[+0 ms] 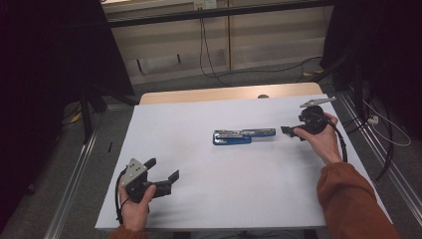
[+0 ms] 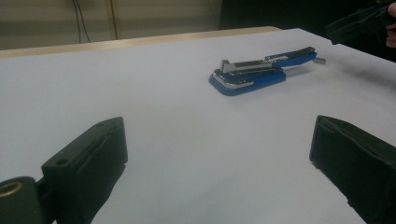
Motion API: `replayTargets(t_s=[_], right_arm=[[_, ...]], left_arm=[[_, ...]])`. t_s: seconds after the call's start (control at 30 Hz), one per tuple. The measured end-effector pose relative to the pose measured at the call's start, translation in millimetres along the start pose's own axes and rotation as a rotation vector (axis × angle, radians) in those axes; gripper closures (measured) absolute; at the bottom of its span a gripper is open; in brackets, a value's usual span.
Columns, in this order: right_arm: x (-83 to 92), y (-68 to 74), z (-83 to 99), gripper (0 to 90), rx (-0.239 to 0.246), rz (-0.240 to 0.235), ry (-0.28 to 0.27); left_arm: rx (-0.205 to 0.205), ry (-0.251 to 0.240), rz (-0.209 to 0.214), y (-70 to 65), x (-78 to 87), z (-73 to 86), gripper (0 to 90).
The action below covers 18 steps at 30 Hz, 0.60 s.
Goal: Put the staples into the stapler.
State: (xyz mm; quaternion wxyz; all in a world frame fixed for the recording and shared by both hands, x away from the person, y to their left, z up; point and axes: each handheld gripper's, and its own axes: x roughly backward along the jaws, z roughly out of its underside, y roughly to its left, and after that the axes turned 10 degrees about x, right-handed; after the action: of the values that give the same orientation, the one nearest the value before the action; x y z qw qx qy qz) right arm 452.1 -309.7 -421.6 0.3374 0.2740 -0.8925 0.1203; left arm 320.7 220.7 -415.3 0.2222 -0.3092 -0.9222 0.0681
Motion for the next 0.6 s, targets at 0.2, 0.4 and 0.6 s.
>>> replayTargets(t_s=[0.2,0.4,0.6], right_arm=[[-2.1,-2.7,-2.1,14.8,0.017,-0.001,0.012],[-8.5,-4.4,-8.7,18.2,0.046,-0.022,0.092],[-17.8,-5.8,-9.6,27.5,0.068,-0.054,0.172]], left_arm=[[0.006,-0.002,-0.004,1.1,0.0,-0.6,4.3],[-0.002,0.001,-0.003,0.2,-1.1,-1.4,4.3],[0.004,0.025,-0.001,0.9,-3.9,0.5,4.5]])
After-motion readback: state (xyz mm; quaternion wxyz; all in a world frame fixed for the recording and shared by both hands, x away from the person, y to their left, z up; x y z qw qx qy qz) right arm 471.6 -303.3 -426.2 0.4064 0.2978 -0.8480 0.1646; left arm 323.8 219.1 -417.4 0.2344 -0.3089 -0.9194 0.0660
